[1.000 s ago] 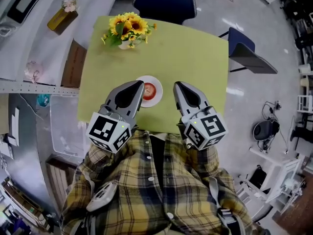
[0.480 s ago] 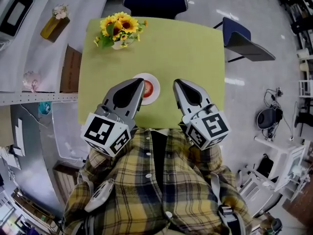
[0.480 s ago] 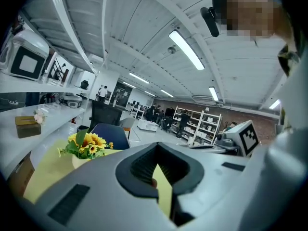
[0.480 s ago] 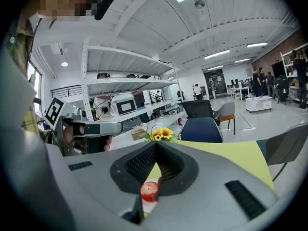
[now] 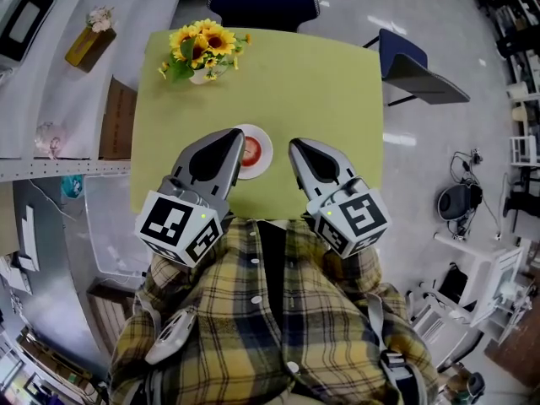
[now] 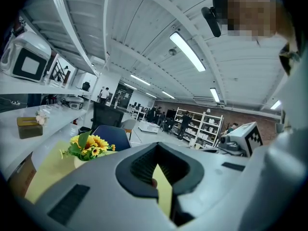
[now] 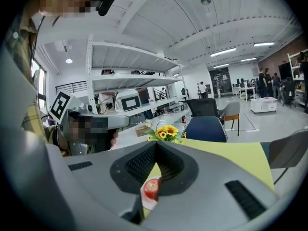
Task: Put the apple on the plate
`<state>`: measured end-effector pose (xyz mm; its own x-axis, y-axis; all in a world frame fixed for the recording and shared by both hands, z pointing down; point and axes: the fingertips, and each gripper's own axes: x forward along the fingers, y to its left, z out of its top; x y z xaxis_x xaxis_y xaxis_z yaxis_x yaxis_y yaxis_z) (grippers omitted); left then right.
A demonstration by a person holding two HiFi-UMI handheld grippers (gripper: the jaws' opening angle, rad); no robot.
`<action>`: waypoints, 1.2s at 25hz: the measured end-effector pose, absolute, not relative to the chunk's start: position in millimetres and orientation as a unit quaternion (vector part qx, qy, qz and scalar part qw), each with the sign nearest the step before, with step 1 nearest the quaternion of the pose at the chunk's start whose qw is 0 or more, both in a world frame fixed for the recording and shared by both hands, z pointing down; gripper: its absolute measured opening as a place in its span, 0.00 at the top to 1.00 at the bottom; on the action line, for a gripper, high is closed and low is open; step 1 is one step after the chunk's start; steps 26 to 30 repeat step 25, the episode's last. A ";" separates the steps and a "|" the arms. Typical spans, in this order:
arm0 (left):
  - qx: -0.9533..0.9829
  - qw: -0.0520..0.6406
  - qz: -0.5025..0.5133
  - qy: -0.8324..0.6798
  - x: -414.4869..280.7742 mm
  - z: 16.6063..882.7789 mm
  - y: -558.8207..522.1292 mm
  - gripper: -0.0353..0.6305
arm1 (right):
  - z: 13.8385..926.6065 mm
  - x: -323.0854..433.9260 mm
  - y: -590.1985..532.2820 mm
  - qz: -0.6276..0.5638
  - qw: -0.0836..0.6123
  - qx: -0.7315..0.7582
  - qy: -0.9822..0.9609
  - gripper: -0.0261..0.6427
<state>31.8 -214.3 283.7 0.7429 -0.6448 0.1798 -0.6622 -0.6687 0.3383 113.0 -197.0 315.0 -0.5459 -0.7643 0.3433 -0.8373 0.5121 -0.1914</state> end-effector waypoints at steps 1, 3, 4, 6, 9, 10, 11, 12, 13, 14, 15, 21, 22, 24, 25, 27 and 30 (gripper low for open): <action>0.913 0.194 0.022 -0.359 31.2 283.8 -214.7 0.94 | 315.2 112.1 -196.9 0.167 0.110 0.463 -0.864 0.97; 0.912 0.195 0.023 -0.361 30.3 285.1 -215.5 0.94 | 315.5 111.1 -196.9 0.165 0.114 0.460 -0.865 0.97; 0.911 0.196 0.023 -0.361 29.4 285.8 -215.8 0.94 | 315.6 110.4 -197.0 0.165 0.115 0.460 -0.865 0.97; 0.910 0.199 0.023 -0.363 26.9 286.9 -215.9 0.94 | 316.2 108.7 -197.1 0.165 0.117 0.458 -0.866 0.97; 0.909 0.201 0.024 -0.364 24.9 288.6 -215.0 0.94 | 316.5 107.1 -196.6 0.163 0.121 0.456 -0.866 0.97; 0.909 0.202 0.024 -0.364 24.6 289.2 -214.6 0.94 | 316.6 106.6 -196.4 0.164 0.122 0.456 -0.866 0.97; 0.909 0.204 0.025 -0.363 24.4 289.7 -214.3 0.94 | 316.6 106.1 -196.3 0.165 0.122 0.455 -0.866 0.97; 0.908 0.206 0.025 -0.363 24.2 290.1 -214.1 0.94 | 316.5 105.8 -196.3 0.166 0.122 0.455 -0.866 0.97; 0.908 0.208 0.026 -0.363 24.0 290.3 -214.1 0.94 | 316.5 105.6 -196.3 0.167 0.122 0.456 -0.866 0.97; 0.908 0.209 0.026 -0.363 23.8 290.6 -214.1 0.94 | 316.6 105.4 -196.5 0.168 0.122 0.457 -0.865 0.97; 0.908 0.209 0.026 -0.363 23.6 290.9 -214.2 0.94 | 316.9 105.2 -196.6 0.168 0.122 0.458 -0.865 0.97; 0.908 0.207 0.025 -0.363 22.1 292.7 -214.6 0.94 | 318.8 105.9 -197.1 0.171 0.119 0.465 -0.861 0.97; 0.908 0.207 0.025 -0.363 21.9 292.7 -214.6 0.94 | 319.0 106.6 -197.0 0.172 0.119 0.467 -0.859 0.97; 0.908 0.207 0.024 -0.362 21.6 292.9 -214.8 0.94 | 319.5 108.1 -197.0 0.171 0.118 0.471 -0.857 0.97; 0.908 0.207 0.024 -0.362 21.5 292.9 -215.0 0.94 | 319.7 108.9 -197.1 0.171 0.118 0.473 -0.856 0.97; 0.908 0.207 0.024 -0.362 21.5 292.9 -215.0 0.94 | 319.7 108.9 -197.1 0.171 0.118 0.473 -0.856 0.97; 0.908 0.207 0.024 -0.362 21.5 292.9 -215.0 0.94 | 319.7 108.9 -197.1 0.171 0.118 0.473 -0.856 0.97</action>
